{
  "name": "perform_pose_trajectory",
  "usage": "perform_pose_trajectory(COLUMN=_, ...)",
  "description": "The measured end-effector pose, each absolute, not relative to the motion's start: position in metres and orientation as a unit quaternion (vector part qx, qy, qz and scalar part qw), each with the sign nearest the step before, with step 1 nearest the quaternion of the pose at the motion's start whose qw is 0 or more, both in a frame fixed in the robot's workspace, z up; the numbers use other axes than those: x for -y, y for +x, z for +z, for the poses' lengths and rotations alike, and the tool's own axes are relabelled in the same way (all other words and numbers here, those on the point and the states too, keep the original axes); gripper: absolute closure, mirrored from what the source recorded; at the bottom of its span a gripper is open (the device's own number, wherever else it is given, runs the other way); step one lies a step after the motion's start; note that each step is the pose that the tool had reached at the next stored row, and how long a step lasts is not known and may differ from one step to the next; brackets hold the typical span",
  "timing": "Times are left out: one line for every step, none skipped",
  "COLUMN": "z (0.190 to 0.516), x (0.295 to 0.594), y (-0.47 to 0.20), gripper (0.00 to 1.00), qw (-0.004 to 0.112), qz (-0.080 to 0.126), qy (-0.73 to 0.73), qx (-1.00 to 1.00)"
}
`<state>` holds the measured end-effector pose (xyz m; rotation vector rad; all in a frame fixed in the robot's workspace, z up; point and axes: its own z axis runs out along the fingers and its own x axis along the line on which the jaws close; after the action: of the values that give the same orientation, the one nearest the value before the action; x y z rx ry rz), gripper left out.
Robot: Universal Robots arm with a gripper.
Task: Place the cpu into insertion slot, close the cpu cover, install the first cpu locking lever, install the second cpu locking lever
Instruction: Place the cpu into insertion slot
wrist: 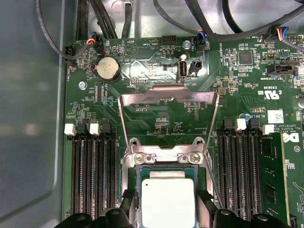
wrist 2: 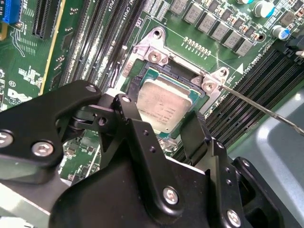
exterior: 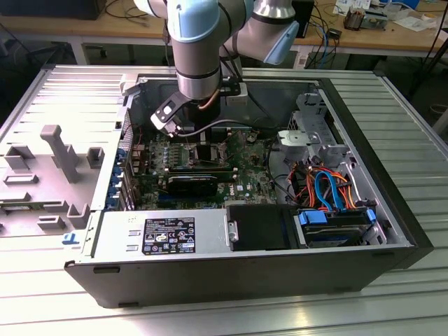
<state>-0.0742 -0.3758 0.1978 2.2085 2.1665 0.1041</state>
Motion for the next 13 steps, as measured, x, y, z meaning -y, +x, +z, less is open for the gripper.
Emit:
perform_pose_trajectory(z=0.1978, x=0.3758, y=-0.0742, gripper=0.38, qw=0.023, qz=0.034, qy=0.713, qx=-0.700)
perform_pose_trajectory(z=0.1978, x=0.3758, y=-0.0742, gripper=0.38, qw=0.023, qz=0.034, qy=0.713, qx=-0.700)
perform_pose_trajectory(z=0.1992, x=0.3757, y=-0.0741, gripper=0.38, qw=0.023, qz=0.034, qy=0.713, qx=-0.700)
perform_pose_trajectory(z=0.2028, x=0.3757, y=-0.0742, gripper=0.38, qw=0.023, qz=0.034, qy=0.713, qx=-0.700)
perform_pose_trajectory(z=0.2028, x=0.3757, y=-0.0742, gripper=0.38, qw=0.023, qz=0.034, qy=0.713, qx=-0.700)
perform_pose_trajectory(z=0.2028, x=0.3757, y=-0.0742, gripper=0.38, qw=0.023, qz=0.034, qy=0.713, qx=-0.700)
perform_pose_trajectory(z=0.2022, x=0.3757, y=-0.0741, gripper=0.38, qw=0.023, qz=0.034, qy=0.713, qx=-0.700)
perform_pose_trajectory(z=0.2016, x=0.3757, y=-0.0741, gripper=0.38, qw=0.023, qz=0.034, qy=0.713, qx=-0.700)
perform_pose_trajectory(z=0.2009, x=0.3758, y=-0.0741, gripper=0.38, qw=0.023, qz=0.034, qy=0.713, qx=-0.700)
perform_pose_trajectory(z=0.2006, x=0.3758, y=-0.0741, gripper=0.38, qw=0.023, qz=0.033, qy=0.713, qx=-0.700)
perform_pose_trajectory(z=0.1998, x=0.3758, y=-0.0741, gripper=0.38, qw=0.023, qz=0.034, qy=0.713, qx=-0.700)
perform_pose_trajectory(z=0.1992, x=0.3757, y=-0.0741, gripper=0.38, qw=0.023, qz=0.034, qy=0.713, qx=-0.700)
perform_pose_trajectory(z=0.1989, x=0.3757, y=-0.0740, gripper=0.38, qw=0.023, qz=0.033, qy=0.713, qx=-0.700)
